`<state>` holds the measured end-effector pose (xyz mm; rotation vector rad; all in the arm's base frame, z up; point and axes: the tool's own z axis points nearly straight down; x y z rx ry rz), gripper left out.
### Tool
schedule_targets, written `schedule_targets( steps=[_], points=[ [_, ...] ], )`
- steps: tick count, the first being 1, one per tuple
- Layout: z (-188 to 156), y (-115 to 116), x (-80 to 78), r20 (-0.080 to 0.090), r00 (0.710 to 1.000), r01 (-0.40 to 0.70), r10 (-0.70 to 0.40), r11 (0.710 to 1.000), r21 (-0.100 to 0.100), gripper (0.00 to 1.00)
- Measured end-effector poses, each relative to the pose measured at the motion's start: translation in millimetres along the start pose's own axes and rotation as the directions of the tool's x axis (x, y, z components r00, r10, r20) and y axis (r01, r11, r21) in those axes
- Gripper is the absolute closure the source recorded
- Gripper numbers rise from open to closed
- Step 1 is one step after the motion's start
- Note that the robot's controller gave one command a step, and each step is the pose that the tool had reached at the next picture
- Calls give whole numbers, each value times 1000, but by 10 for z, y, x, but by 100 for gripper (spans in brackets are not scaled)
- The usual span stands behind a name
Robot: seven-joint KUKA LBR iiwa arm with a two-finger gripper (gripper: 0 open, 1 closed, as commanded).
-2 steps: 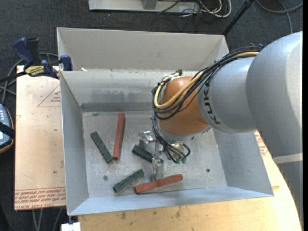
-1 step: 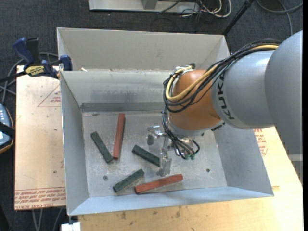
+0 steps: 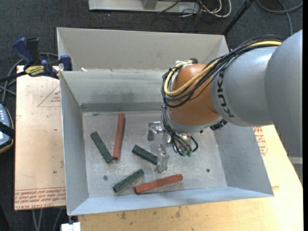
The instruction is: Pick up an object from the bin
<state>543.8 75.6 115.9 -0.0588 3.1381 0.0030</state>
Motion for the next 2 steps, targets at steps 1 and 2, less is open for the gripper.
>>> schedule_targets(
  steps=[1,2],
  points=[
    [472,18,72,-5,977,-213,213,977,2,0],
    [472,20,69,-3,977,-212,212,977,1,0]
  ],
)
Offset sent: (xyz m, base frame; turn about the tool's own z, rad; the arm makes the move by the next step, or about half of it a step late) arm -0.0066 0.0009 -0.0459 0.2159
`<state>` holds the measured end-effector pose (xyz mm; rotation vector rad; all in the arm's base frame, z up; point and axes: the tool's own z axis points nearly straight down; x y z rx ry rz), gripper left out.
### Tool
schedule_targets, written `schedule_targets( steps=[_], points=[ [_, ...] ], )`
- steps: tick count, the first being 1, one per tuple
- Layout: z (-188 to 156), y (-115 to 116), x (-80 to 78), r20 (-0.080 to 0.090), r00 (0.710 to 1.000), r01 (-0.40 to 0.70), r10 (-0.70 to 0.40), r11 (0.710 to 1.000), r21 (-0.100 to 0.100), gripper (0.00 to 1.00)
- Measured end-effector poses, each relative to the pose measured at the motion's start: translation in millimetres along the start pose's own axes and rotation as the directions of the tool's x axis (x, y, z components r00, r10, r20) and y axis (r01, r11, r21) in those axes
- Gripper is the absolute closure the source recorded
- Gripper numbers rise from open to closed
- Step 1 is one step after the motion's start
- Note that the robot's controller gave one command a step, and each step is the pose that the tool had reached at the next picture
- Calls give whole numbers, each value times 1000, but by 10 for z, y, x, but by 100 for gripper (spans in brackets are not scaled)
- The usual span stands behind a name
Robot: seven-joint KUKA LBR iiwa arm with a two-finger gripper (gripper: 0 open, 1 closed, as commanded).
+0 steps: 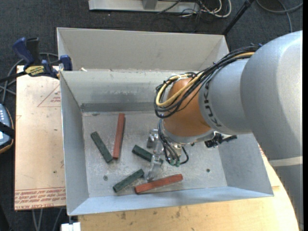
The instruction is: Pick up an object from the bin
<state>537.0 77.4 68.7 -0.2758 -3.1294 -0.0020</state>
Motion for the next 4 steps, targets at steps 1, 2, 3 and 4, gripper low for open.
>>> schedule_targets(
  steps=[1,2,3,4],
  points=[
    [-14,3,-8,2,1000,0,0,1000,-1,100],
    [-271,6,-16,4,1000,1,-1,1000,-1,100],
    [-340,9,-20,2,1000,3,-3,1000,-1,100],
    [-1036,15,-32,7,1000,4,-4,1000,-2,100]
  ],
)
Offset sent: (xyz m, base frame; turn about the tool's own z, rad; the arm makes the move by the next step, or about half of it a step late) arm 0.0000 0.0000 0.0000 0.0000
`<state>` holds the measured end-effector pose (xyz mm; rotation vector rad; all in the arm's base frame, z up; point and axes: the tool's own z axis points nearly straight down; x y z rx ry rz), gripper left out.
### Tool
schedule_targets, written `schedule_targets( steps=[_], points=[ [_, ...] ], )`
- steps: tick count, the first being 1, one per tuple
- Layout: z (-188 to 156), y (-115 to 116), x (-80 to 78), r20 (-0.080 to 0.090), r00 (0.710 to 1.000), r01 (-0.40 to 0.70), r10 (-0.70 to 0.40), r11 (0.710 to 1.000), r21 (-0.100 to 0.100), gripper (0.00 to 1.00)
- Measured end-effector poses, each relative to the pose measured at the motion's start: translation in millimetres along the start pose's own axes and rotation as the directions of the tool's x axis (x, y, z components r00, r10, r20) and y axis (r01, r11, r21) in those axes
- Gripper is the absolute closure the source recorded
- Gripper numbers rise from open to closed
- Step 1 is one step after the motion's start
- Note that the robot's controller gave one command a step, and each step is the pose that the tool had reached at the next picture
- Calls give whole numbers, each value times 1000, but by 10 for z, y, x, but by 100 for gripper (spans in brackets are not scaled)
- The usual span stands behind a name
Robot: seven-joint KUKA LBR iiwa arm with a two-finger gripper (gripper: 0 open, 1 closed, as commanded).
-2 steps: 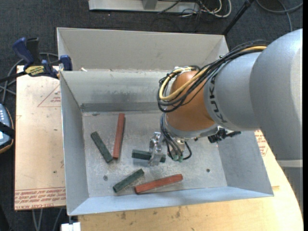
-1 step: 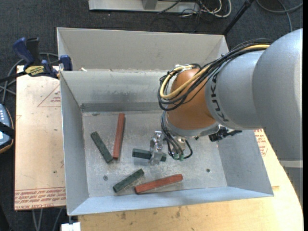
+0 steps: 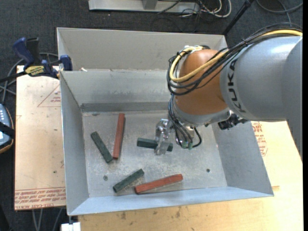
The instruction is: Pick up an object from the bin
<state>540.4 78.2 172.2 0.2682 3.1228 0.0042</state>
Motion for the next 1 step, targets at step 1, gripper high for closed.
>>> schedule_targets(
  steps=[1],
  points=[
    [-7,2,-5,-5,1000,2,-2,1000,2,100]
  ],
)
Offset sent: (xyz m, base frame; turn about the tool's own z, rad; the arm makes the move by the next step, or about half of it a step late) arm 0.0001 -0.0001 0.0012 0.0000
